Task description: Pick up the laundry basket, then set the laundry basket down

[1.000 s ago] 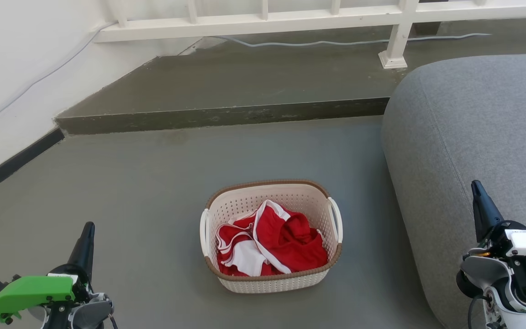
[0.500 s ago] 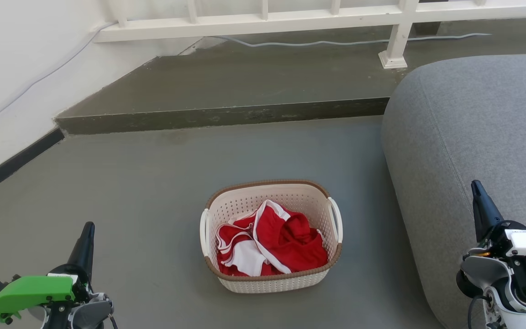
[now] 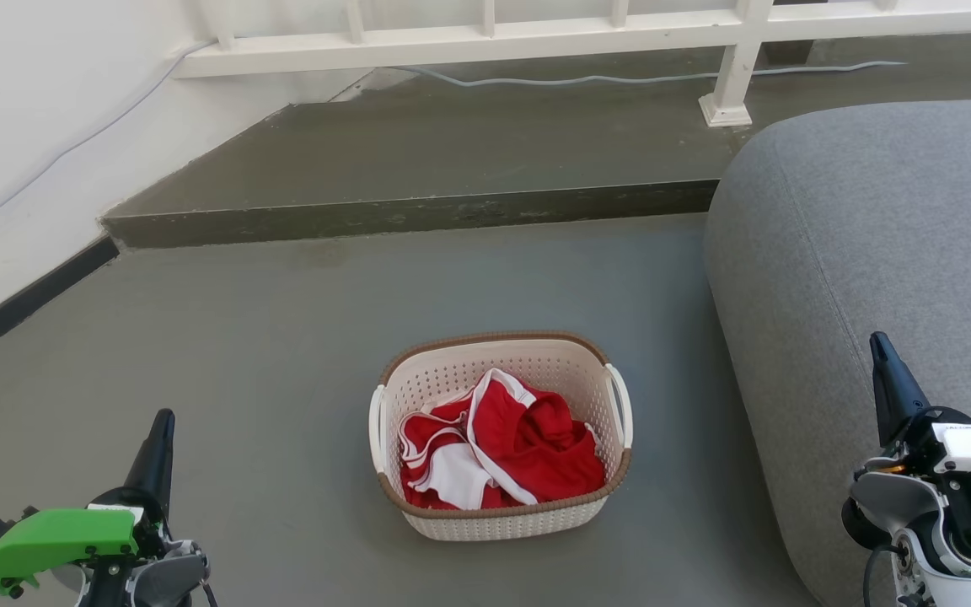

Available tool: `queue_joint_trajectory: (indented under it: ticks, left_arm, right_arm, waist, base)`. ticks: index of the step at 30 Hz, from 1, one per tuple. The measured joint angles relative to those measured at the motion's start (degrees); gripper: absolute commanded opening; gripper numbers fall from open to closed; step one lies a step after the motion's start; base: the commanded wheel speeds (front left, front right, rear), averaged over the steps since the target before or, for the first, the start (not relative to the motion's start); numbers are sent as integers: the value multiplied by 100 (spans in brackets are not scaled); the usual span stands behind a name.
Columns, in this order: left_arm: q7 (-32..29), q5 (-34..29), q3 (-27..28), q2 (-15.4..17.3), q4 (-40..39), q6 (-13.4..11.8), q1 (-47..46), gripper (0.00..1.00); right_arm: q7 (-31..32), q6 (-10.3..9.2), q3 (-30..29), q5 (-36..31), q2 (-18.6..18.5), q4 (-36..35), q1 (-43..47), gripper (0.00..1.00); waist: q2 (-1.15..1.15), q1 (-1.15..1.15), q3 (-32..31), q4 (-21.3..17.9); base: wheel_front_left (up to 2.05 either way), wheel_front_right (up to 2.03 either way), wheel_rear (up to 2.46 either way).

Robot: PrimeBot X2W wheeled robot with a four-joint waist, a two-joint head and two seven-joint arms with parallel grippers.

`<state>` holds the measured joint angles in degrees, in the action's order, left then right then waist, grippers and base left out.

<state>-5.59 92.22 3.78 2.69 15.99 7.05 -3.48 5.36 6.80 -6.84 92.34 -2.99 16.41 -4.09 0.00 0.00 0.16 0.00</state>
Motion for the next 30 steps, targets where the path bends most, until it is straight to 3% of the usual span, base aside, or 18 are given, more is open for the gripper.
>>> queue_joint_trajectory:
  ticks: [30]
  left_arm:
    - [0, 0, 4, -1, -5, 0, 0, 0]
  right_arm:
    - [9, 0, -5, 0, 15, -8, 0, 0]
  waist:
    - [0, 0, 0, 0]
  base:
    - [0, 0, 0]
